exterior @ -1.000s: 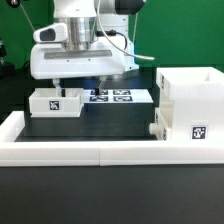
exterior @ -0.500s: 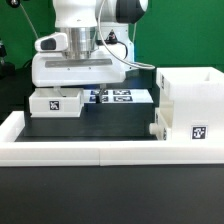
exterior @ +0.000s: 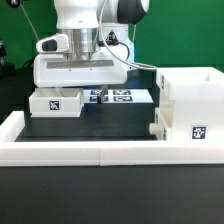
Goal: Assemble drawer
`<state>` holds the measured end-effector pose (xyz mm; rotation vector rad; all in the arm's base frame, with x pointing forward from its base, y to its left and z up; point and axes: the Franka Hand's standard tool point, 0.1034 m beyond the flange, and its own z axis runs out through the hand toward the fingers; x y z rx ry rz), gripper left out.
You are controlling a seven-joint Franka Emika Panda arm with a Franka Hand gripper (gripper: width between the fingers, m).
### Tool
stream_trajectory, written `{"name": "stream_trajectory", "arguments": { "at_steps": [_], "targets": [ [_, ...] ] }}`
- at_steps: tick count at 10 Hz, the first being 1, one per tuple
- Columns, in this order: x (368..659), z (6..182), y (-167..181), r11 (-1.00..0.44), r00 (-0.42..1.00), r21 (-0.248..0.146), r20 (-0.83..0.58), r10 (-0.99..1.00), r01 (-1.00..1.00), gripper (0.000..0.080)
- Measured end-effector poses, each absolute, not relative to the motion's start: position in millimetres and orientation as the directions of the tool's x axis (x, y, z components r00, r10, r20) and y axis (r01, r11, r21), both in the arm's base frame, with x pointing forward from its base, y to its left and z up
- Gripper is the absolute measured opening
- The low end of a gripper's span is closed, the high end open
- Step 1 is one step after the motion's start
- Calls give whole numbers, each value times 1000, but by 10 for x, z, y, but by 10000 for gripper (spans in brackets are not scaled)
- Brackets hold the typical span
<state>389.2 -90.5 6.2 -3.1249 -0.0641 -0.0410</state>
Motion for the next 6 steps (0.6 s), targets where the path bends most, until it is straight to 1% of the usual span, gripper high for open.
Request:
{"name": "stream_trajectory", "arguments": {
  "at_steps": [1, 2, 3, 4, 5, 6],
  "targets": [
    [3892, 62, -905, -999, 999, -15, 27, 41, 41, 528],
    [3892, 62, -905, -999, 999, -15, 27, 41, 42, 345],
    [3892, 62, -905, -999, 999, -15, 26, 41, 42, 210],
    [3892, 62, -905, -999, 999, -15, 27, 42, 42, 210],
    [3892, 63, -904, -999, 999, -15, 27, 42, 42, 55],
    [3892, 62, -904, -999, 999, -15, 26, 42, 43, 42]
  ]
}}
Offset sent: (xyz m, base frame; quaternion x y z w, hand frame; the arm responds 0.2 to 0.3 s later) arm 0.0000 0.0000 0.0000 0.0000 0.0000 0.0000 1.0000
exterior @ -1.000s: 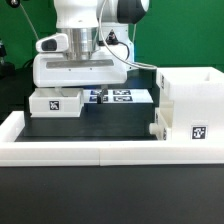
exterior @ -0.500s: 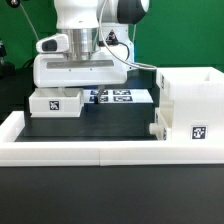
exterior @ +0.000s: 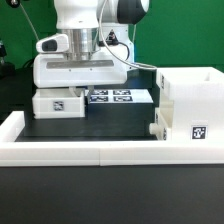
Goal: Assemble drawer
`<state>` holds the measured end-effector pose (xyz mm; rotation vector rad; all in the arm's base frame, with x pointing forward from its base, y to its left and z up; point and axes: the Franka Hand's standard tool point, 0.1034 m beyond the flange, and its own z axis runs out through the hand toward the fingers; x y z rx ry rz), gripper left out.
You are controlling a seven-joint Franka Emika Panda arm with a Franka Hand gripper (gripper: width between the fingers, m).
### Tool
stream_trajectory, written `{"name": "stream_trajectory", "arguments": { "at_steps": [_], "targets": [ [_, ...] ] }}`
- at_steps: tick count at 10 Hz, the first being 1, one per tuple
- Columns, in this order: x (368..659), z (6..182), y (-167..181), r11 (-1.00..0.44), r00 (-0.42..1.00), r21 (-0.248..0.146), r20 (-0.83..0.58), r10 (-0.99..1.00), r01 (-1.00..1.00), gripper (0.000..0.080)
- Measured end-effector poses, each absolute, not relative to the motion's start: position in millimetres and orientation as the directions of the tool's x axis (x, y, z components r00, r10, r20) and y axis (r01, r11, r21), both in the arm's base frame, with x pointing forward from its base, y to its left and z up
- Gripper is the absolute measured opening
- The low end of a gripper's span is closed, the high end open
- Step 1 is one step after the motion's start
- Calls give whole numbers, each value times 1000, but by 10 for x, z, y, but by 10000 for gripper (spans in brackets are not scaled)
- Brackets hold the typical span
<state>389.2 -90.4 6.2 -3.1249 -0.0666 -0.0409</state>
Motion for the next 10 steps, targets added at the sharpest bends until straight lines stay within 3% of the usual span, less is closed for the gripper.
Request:
{"name": "stream_trajectory", "arguments": {
  "at_steps": [6, 10],
  "targets": [
    [3900, 72, -897, -998, 998, -16, 25, 57, 58, 42],
    [4159, 349, -745, -981, 980, -21, 53, 192, 194, 42]
  ]
}}
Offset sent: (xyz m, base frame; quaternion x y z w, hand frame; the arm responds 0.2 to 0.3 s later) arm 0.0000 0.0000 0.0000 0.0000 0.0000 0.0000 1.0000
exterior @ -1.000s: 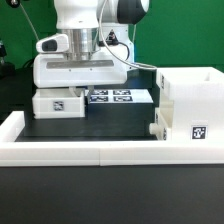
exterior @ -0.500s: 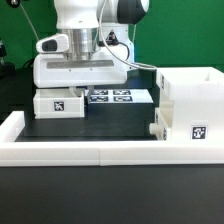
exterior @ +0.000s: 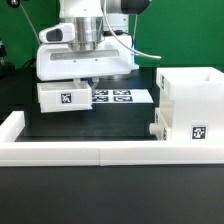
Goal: Assemble drawer
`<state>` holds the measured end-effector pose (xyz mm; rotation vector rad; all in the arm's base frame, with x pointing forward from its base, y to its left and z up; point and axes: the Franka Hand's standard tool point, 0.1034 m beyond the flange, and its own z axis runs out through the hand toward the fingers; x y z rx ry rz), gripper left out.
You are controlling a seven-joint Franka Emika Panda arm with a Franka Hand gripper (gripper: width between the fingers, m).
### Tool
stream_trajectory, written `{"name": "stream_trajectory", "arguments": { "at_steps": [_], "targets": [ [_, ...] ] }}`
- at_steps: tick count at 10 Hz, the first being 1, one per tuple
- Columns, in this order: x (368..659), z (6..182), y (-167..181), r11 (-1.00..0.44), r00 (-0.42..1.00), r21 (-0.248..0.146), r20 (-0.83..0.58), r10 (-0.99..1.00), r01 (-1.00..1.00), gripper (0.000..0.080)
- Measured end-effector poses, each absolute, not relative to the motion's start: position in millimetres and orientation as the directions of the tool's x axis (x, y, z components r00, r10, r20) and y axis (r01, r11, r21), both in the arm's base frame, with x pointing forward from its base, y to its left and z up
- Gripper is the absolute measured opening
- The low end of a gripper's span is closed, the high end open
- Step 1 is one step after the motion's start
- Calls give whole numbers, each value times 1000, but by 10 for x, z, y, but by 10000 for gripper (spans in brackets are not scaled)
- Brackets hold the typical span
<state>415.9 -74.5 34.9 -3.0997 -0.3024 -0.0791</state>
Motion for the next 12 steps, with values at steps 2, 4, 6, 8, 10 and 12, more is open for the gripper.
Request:
{"name": "stream_trajectory", "arguments": {
  "at_steps": [2, 4, 6, 8, 10, 12],
  "targets": [
    [4362, 445, -632, -970, 970, -43, 47, 237, 239, 42],
    [4648, 537, -426, -957, 959, -65, 51, 278, 281, 42],
    [4883, 600, -181, -954, 956, -73, 62, 287, 291, 42],
    [4999, 646, -50, -963, 963, -66, 87, 256, 262, 42],
    [4984, 631, -62, -956, 956, -64, 86, 282, 287, 42],
    [4983, 628, -66, -935, 934, -57, 89, 346, 351, 42]
  ]
}}
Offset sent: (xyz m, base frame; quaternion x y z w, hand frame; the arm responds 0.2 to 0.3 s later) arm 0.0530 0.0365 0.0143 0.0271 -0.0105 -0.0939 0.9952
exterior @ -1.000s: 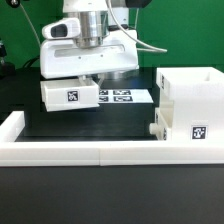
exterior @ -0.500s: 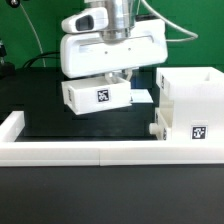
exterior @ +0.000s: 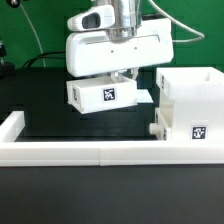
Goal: Assemble drawer
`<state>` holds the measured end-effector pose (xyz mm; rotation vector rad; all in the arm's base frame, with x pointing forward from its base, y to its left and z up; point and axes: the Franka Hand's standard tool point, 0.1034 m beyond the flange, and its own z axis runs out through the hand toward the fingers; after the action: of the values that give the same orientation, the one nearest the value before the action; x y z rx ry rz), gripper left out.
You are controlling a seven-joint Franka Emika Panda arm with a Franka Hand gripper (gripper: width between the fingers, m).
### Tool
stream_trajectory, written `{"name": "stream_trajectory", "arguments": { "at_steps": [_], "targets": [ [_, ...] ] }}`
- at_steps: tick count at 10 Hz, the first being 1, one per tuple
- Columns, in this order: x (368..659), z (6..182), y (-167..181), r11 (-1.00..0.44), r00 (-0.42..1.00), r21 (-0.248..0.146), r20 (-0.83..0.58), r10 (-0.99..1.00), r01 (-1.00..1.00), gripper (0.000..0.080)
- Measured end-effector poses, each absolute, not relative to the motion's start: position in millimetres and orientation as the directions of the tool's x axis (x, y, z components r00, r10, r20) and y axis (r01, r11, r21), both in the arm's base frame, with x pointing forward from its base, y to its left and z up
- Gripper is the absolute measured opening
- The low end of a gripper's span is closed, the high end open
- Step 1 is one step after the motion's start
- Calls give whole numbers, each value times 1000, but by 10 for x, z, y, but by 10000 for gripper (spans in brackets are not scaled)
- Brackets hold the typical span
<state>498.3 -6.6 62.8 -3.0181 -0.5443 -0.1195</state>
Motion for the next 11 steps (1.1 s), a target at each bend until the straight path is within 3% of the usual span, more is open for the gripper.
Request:
{"name": "stream_trajectory", "arguments": {
  "at_steps": [2, 5, 8, 11],
  "targets": [
    [4981, 624, -82, -874, 873, -43, 96, 479, 484, 42],
    [5089, 619, -106, -665, 662, 12, 89, 744, 746, 42],
    [5131, 590, -116, -433, 431, 35, 49, 901, 901, 42],
    [5123, 582, -141, -289, 287, 42, 40, 957, 956, 42]
  ]
}}
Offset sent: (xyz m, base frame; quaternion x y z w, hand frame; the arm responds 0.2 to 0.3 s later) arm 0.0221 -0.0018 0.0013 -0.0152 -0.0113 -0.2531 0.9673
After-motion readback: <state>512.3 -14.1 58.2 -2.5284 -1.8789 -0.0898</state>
